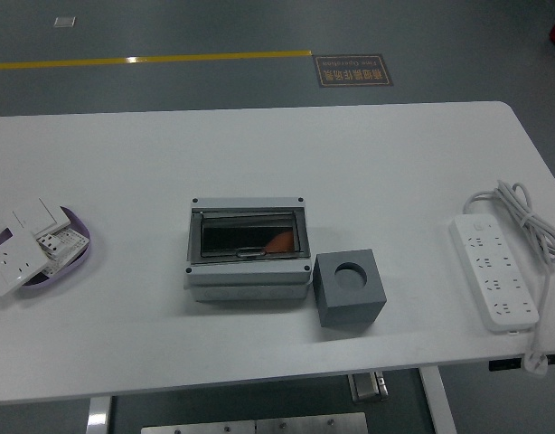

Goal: Pick up the cylinder from the cube,place it in the box,flap close box

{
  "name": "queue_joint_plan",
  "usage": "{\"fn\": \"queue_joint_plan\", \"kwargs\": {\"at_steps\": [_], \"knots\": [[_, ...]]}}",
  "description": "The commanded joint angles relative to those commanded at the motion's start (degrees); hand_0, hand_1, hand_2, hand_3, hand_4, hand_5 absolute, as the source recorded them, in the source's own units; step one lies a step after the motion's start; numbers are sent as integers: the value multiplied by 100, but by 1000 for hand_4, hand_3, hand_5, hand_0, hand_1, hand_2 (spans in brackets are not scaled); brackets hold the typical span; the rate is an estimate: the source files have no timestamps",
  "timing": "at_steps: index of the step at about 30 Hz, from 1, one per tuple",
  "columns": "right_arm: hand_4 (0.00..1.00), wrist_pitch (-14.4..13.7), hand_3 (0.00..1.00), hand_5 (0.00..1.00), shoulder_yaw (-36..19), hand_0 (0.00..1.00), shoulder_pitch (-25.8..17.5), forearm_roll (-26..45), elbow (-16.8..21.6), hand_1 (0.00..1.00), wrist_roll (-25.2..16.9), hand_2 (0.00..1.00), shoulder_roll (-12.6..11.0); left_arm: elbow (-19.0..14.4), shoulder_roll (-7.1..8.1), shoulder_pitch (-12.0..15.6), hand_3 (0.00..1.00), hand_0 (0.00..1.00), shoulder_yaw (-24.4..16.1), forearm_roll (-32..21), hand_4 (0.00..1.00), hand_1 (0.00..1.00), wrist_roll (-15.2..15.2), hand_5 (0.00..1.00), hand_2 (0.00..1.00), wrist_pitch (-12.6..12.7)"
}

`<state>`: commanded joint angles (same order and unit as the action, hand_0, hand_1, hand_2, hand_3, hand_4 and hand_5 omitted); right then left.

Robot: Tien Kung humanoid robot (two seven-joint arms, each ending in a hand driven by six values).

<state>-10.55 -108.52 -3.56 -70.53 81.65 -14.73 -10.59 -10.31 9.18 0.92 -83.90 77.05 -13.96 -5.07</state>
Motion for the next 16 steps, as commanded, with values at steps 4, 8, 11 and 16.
{"fn": "queue_joint_plan", "kwargs": {"at_steps": [4, 8, 11, 16], "knots": [[609, -1, 673, 324, -26, 586, -17, 17, 1, 581, -10, 639, 7, 0, -22, 16, 630, 637, -5, -3, 716, 660, -11, 304, 576, 3], [610, -6, 673, 321, -42, 588, -10, 17, 9, 582, -16, 640, 2, 0, -30, 12, 630, 637, -14, 1, 714, 659, -14, 304, 575, 5], [610, -8, 673, 321, -39, 588, -5, 12, 19, 582, -20, 640, 5, 0, -23, 3, 630, 637, -11, -13, 714, 659, -8, 304, 575, 8], [610, -6, 673, 319, -39, 589, -1, 12, 21, 581, -24, 638, 13, 0, -23, -12, 630, 637, -5, -24, 713, 660, -1, 305, 575, 8]]}}
